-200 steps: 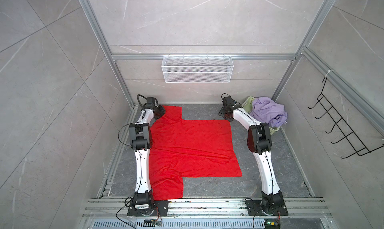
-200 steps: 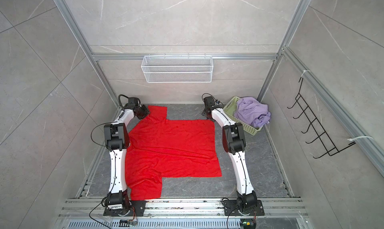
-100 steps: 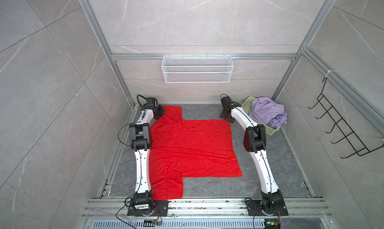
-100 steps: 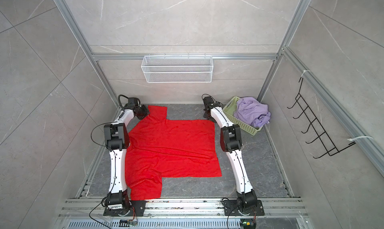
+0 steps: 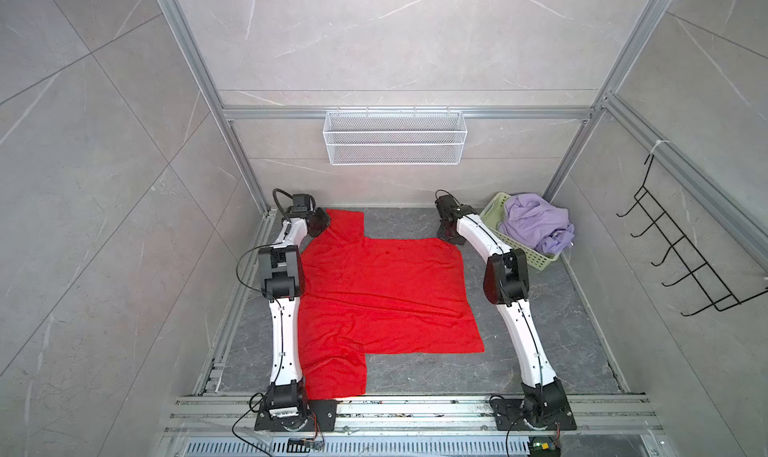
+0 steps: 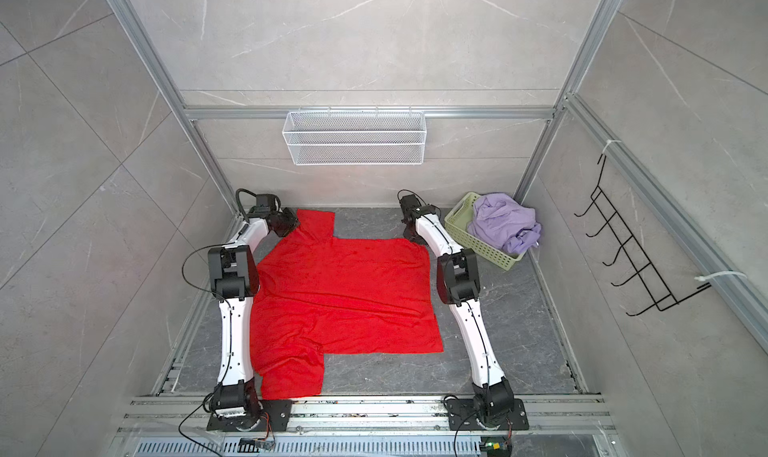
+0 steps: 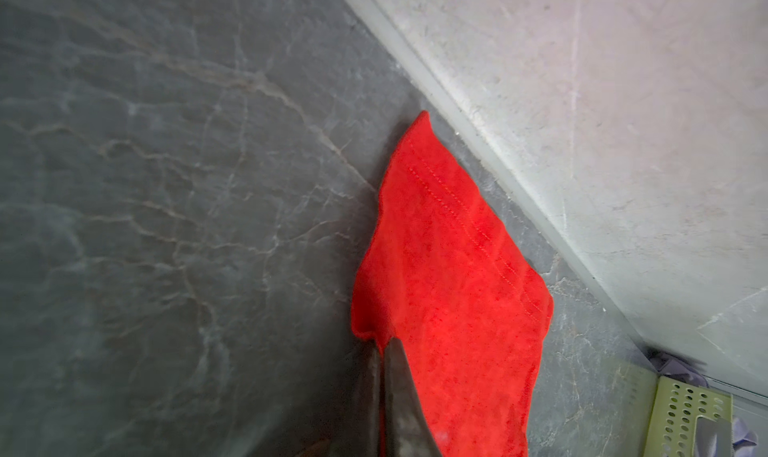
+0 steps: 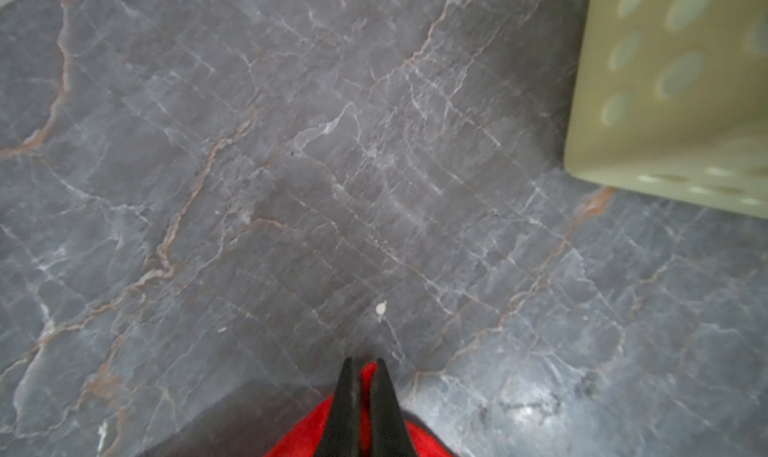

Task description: Fold and stack the t-shirts

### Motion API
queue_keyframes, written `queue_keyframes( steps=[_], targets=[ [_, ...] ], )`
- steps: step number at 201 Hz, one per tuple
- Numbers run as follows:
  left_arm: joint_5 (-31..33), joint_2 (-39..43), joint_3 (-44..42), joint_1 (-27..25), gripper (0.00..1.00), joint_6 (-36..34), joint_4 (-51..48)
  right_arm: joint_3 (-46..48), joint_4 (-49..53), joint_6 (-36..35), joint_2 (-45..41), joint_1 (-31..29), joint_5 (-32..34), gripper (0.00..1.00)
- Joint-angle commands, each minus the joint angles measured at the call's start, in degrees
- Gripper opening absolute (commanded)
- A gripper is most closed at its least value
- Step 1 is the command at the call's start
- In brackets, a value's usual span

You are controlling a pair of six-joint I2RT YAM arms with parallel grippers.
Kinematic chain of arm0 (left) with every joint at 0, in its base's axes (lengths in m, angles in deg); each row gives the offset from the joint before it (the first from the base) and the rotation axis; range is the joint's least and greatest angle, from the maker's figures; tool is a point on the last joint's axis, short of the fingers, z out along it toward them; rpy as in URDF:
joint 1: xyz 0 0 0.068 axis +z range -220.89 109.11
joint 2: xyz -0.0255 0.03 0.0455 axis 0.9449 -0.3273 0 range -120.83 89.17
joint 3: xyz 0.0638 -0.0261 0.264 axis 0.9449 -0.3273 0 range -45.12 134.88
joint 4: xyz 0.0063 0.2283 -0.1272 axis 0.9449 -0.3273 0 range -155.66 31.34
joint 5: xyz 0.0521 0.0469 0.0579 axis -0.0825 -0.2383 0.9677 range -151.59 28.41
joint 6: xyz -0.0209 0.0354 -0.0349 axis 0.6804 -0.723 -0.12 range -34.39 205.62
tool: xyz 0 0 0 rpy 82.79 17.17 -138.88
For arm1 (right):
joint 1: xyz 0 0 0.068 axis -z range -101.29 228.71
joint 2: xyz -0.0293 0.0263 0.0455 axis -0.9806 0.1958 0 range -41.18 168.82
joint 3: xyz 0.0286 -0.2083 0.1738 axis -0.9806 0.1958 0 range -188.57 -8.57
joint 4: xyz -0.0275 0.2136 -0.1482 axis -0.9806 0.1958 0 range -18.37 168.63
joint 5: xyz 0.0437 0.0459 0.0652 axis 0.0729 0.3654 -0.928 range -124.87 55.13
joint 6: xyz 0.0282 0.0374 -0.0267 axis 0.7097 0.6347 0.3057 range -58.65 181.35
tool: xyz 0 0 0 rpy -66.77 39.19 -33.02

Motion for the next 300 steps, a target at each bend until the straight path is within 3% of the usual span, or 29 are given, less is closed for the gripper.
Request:
queue_keyframes(
  steps=[1, 46, 87, 146, 185, 230, 300],
  targets=[
    [-1.4, 6.6, -0.8, -0.3, 0.0, -1.8, 3.7, -2.3, 0.4, -2.7, -3.6, 0.1, 2.9, 0.0],
    [1.7, 14.3, -5.9, -0.3, 0.0, -11.0, 1.2, 2.8, -0.2, -3.6, -8.9, 0.1, 4.0, 0.0],
    [4.6, 23.7, -16.4, -0.2, 0.0, -17.4, 0.7, 18.2, -7.3, -4.1, -18.4, 0.1, 4.2, 0.0],
    [8.4, 34.8, -31.3, 0.5, 0.0, -20.9, 1.2, 35.2, -14.9, -3.4, -28.1, -0.2, 1.6, 0.0],
    [11.6, 43.7, -42.8, 0.8, 0.0, -21.7, 1.5, 45.3, -19.3, -1.8, -34.4, -0.6, -0.6, 0.0],
    [14.0, 51.4, -53.7, 0.8, 0.0, -18.9, 1.3, 48.5, -17.2, -1.9, -35.8, -3.1, 0.7, 0.0],
    [18.6, 58.6, -59.5, 0.8, 0.0, -17.4, -2.7, 51.5, -16.8, 0.0, -38.4, -3.5, 4.0, 0.0]
  ],
)
